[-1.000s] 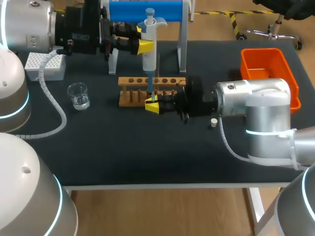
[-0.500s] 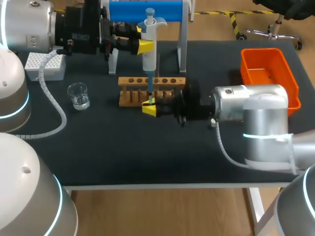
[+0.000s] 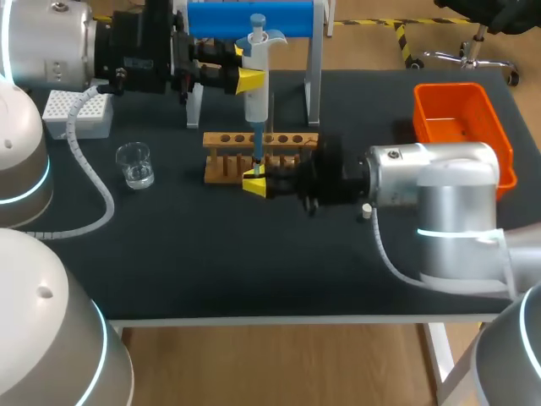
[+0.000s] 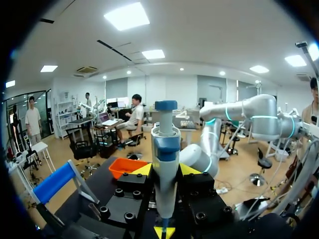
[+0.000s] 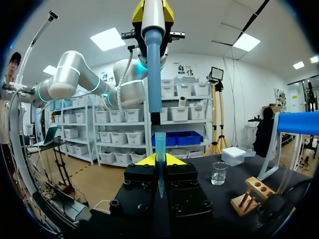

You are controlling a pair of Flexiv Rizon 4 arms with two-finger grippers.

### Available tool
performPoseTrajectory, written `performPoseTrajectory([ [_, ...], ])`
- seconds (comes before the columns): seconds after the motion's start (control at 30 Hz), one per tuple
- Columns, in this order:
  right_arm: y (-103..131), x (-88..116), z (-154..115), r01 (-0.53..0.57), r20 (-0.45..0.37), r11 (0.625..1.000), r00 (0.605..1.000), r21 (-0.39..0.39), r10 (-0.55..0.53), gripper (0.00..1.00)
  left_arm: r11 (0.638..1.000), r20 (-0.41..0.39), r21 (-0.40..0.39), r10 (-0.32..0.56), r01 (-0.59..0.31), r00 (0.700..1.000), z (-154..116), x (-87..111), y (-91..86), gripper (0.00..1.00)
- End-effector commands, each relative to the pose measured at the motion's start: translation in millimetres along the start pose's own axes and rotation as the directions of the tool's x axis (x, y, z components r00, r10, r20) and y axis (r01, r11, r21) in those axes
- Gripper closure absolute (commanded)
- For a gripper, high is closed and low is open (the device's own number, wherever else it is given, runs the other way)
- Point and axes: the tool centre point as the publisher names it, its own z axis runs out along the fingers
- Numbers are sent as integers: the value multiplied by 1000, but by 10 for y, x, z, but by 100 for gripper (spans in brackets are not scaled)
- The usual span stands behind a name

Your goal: Invert the test tube, pick up the pipette, mount the tip to pipette, aspirate from beaker and dispense into the tube, eject the tip, return the pipette, and cap with the stopper.

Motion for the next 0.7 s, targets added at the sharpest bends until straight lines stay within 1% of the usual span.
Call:
performPoseTrajectory([
  [0.03,36,42,-44,1,6,1000,1000,7,-1,100,1000,1,2,0,0,1000,-3,5,2,100],
  [0.7,122,56,-37,11,-3,1000,1000,7,-11,100,1000,1,2,0,0,1000,-3,5,2,100],
])
